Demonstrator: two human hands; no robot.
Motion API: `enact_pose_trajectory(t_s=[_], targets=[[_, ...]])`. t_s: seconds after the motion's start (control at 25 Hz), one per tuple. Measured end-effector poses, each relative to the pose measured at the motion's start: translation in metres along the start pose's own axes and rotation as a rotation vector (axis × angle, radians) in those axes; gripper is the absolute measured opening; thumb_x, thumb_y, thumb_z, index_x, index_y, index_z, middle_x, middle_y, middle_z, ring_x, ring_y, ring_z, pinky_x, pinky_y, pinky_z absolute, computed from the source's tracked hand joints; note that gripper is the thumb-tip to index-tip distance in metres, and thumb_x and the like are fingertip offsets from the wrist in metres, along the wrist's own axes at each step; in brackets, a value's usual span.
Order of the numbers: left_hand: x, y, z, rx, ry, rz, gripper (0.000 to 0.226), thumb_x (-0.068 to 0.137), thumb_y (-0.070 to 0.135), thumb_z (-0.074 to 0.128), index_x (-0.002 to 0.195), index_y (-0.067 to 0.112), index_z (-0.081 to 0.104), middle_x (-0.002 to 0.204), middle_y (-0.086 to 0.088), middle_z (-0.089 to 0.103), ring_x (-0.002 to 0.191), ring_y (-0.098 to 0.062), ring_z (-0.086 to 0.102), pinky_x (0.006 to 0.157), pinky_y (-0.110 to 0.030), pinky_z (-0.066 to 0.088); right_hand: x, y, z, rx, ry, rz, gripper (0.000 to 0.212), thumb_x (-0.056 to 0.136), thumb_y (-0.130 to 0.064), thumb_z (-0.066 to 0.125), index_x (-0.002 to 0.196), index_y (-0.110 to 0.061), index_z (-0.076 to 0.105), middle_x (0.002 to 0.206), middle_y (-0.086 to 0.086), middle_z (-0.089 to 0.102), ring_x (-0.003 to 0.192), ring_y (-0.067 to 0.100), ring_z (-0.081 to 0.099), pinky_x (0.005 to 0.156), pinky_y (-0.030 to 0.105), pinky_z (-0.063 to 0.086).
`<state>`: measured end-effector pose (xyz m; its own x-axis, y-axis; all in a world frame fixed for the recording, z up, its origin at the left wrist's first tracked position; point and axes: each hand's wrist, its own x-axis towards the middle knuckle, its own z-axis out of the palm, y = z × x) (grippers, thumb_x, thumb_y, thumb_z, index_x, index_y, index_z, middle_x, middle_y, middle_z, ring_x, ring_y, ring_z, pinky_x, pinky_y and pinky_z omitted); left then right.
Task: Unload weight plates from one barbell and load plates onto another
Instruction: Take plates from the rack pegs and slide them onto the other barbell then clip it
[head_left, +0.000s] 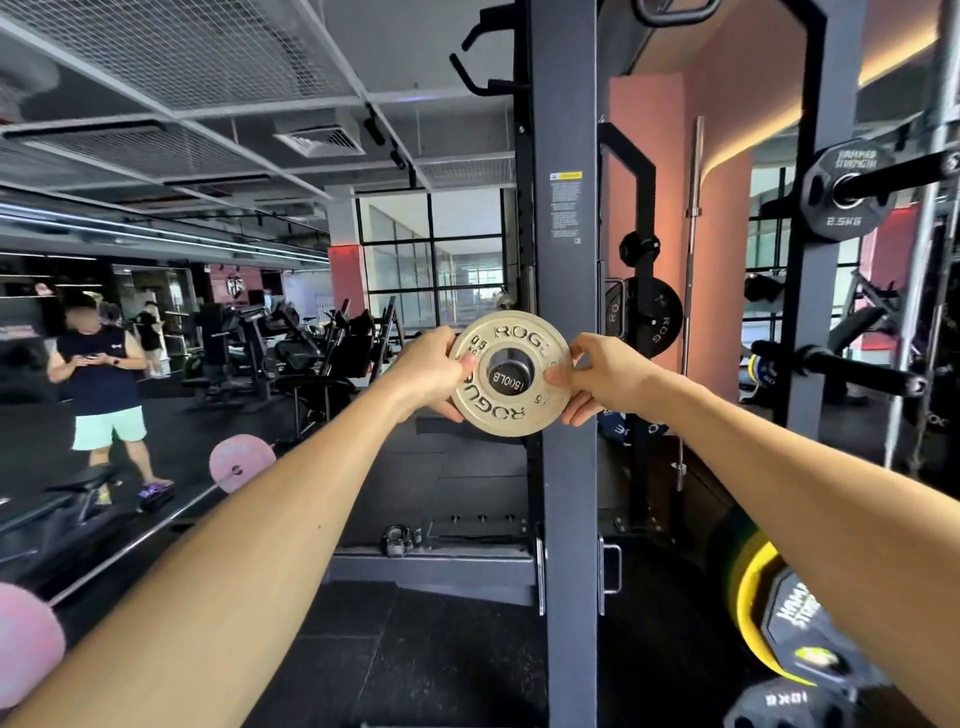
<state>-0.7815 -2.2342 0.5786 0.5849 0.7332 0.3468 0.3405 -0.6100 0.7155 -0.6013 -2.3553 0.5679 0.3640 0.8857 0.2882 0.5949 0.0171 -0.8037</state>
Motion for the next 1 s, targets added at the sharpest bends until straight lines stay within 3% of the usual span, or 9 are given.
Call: enact_pose_trajectory(t_s=[0.24,0.48,0.64,0.84,1.0], targets=[[0.009,-0.011,0.004,0.017,-0.004,0.061,0.012,0.099,0.015,0.053,0.110,0.015,0.051,0.105,-0.005,0.064,0.076,-0.020,0.071,0.055,-0.036,0.061,0.004,0.012,0.007,-0.014,0.005,-0.026,0.031,0.093,-0.016,0.061,0.114,0.000,0.045,0.091,0.029,0.069,0.063,0.030,0.069,0.063,0.040,0.062],[0.014,-0.027,0.017,0.078,0.156,0.209,0.008,0.096,0.017,0.056,0.101,0.020,0.050,0.100,0.000,0.064,0.087,-0.024,0.067,0.071,-0.047,0.060,0.013,0.026,0.016,-0.100,0.124,-0.105,0.020,0.094,-0.017,0.061,0.102,-0.005,0.046,0.078,0.017,0.070,0.063,0.029,0.070,0.063,0.040,0.061],[0.042,-0.030,0.020,0.067,0.111,0.155,0.011,0.098,0.015,0.053,0.108,0.019,0.051,0.107,-0.003,0.062,0.089,-0.022,0.067,0.058,-0.034,0.061,0.039,0.033,0.012,-0.103,0.104,-0.067,0.017,0.094,-0.018,0.060,0.101,-0.009,0.047,0.078,0.013,0.070,0.061,0.025,0.069,0.065,0.039,0.061],[0.097,-0.049,0.034,0.125,0.143,0.141,0.010,0.095,0.022,0.057,0.103,0.024,0.052,0.101,-0.002,0.064,0.090,-0.027,0.065,0.075,-0.049,0.059,0.092,0.053,0.005,-0.149,0.088,-0.047,0.016,0.093,-0.022,0.062,0.094,-0.014,0.048,0.078,0.012,0.071,0.064,0.025,0.072,0.067,0.039,0.061],[0.148,-0.064,0.046,0.129,0.159,0.152,0.011,0.093,0.020,0.058,0.103,0.021,0.053,0.100,-0.003,0.065,0.095,-0.028,0.062,0.081,-0.046,0.056,0.142,0.077,0.001,-0.145,0.087,-0.053,0.018,0.094,-0.021,0.061,0.099,-0.009,0.049,0.078,0.014,0.072,0.063,0.026,0.072,0.065,0.039,0.061]])
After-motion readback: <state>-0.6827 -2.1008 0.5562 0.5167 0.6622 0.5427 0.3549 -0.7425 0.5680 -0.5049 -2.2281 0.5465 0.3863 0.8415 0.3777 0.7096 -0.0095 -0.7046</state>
